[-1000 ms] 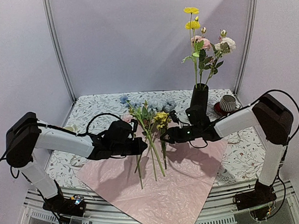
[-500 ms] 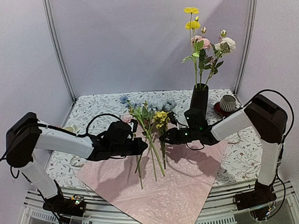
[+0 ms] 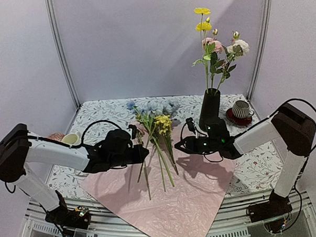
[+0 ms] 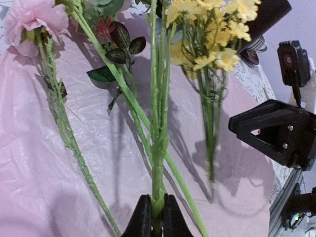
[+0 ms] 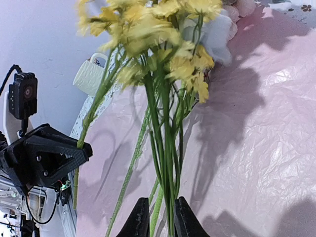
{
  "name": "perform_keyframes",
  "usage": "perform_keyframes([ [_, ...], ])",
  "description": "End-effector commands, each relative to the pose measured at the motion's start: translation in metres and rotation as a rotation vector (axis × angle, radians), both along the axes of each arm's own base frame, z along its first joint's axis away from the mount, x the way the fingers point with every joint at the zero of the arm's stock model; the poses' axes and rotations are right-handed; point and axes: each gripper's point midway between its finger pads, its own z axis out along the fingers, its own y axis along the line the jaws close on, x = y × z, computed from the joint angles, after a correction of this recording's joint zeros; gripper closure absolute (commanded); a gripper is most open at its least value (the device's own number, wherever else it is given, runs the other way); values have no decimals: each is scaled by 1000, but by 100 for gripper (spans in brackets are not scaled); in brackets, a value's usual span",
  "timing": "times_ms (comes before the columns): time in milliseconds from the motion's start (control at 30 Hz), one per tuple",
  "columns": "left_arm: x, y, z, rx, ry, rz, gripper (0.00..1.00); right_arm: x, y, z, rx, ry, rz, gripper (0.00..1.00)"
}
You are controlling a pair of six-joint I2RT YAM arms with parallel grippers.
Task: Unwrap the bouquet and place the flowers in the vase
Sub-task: Pick up the fake flower from the flattened wrapping paper, then pick up the fake flower.
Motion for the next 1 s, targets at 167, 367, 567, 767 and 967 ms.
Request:
perform_keyframes([
  [167,6,38,50,-87,-153,133,100,-5,2,5,39,-11,18,80],
  [367,-5,29,87,-190,-279,22,100,-3,13,-3,40,12,52,78],
  [567,-6,14,83,-193,-262,-41,100,-5,22,-13,35,45,79,75],
  [767,-6,4,78,-197,-252,-77,100,-7,25,-18,20,57,109,63],
  [967,-6,4,77,-195,-250,-79,100,-5,22,-12,-5,28,94,40],
])
